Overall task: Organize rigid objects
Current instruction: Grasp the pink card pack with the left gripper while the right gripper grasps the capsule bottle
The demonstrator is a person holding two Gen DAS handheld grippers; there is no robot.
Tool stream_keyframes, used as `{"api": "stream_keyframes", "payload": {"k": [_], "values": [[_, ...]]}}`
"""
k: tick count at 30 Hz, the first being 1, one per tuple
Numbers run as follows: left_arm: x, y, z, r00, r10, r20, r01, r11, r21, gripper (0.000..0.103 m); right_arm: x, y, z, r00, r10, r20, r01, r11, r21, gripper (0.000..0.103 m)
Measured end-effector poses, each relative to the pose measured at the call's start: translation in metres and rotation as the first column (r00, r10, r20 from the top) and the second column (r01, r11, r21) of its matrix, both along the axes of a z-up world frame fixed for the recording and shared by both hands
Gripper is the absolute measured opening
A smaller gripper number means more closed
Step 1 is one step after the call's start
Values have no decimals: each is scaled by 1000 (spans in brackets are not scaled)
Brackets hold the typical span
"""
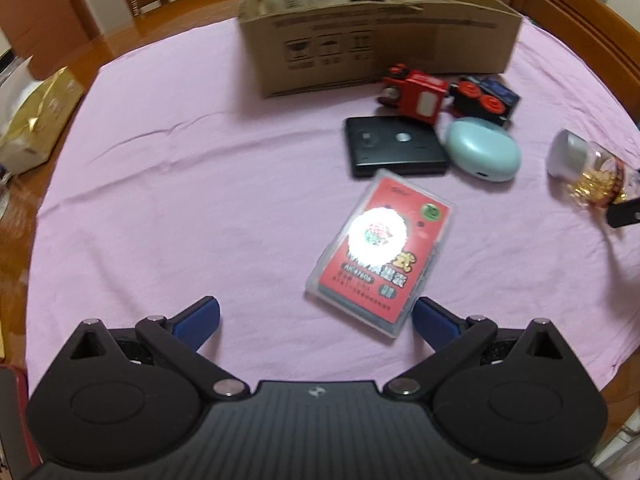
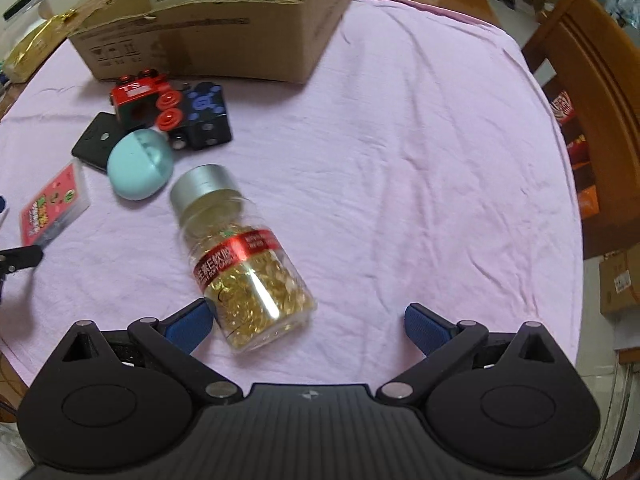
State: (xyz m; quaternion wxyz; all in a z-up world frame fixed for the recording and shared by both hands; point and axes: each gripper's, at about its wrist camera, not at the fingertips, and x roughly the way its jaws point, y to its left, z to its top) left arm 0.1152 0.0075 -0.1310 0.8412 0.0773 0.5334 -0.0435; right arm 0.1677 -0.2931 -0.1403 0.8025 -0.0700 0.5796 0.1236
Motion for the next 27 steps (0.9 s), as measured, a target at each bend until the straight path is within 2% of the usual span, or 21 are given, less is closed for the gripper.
{"api": "stream_keyframes", "payload": {"k": [9, 12, 14, 17, 20, 23, 27], "values": [[13, 27, 0, 993, 114, 23, -115, 993, 36, 102, 12, -28, -2, 996, -84, 23, 85, 996, -35, 103], [19, 30, 0, 989, 147, 31, -148, 988, 51, 102, 16, -26, -5, 997, -73, 22, 74, 997, -27, 103], [19, 28, 2, 990, 142, 26, -143, 988, 54, 102, 13, -19, -4, 999, -37, 14, 37, 999, -8, 103], [14, 16, 5, 995, 98, 19, -98, 995, 2, 102, 6, -8, -6, 1000, 27, 10, -27, 999, 26, 103], [11, -1, 3, 998, 55, 21, -54, 998, -27, 102, 1, 7, -9, 996, 79, 39, -78, 996, -32, 103], [11, -17, 0, 999, 23, 30, -22, 999, -24, 102, -3, 13, -8, 994, 93, 50, -91, 995, -41, 103], [16, -22, -3, 998, 41, 40, -40, 999, -27, 103, -11, 19, -4, 990, 123, 70, -120, 992, -48, 103]]}}
